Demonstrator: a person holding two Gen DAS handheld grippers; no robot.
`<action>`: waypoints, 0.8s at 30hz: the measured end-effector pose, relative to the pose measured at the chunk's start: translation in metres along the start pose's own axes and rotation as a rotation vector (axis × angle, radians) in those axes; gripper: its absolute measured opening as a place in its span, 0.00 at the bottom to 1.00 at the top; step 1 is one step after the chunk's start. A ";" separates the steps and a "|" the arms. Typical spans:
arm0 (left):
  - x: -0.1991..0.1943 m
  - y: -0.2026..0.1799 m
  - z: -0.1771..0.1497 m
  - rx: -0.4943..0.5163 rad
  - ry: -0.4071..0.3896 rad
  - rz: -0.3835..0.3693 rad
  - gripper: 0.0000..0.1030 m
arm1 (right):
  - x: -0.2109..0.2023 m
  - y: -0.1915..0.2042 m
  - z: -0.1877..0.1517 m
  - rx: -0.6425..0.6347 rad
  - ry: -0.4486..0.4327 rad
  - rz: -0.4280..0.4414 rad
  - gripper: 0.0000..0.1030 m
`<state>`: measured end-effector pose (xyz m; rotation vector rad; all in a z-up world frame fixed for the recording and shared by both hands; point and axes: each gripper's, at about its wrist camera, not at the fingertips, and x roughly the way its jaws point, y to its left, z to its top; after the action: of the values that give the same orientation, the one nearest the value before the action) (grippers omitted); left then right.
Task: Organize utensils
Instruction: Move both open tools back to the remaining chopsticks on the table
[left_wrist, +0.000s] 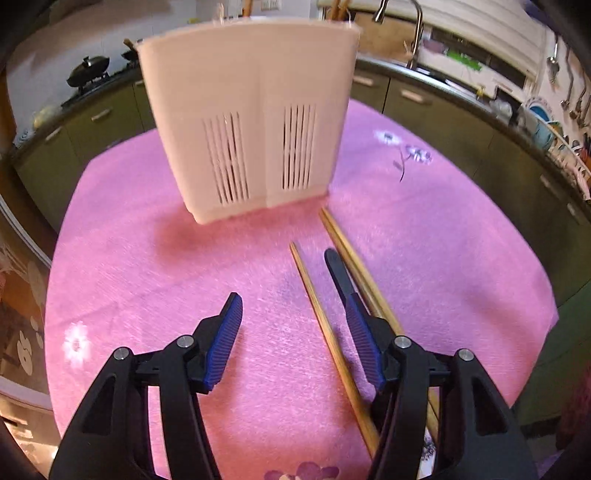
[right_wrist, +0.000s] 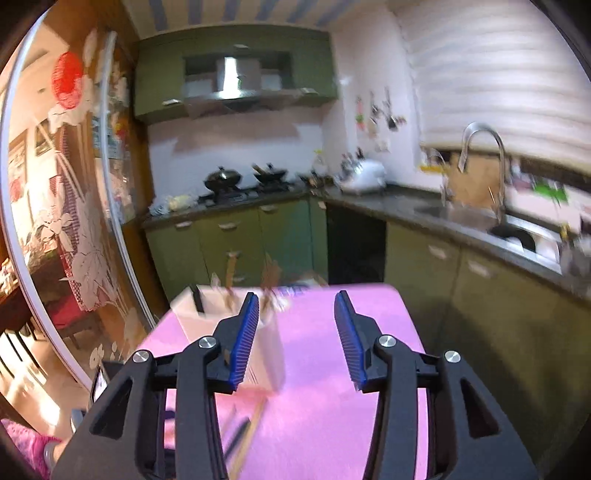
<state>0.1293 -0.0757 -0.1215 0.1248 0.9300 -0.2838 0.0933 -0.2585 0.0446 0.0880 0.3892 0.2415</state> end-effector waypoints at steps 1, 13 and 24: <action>0.004 -0.001 0.000 0.000 0.010 0.007 0.50 | 0.002 -0.009 -0.011 0.023 0.031 -0.007 0.42; 0.015 0.006 -0.007 -0.004 0.068 0.026 0.33 | 0.108 -0.002 -0.134 0.047 0.491 0.084 0.42; 0.014 0.009 -0.010 0.011 0.047 0.007 0.34 | 0.148 0.042 -0.142 -0.092 0.540 -0.001 0.42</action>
<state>0.1321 -0.0675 -0.1383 0.1455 0.9749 -0.2804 0.1618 -0.1756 -0.1349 -0.0710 0.9138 0.2808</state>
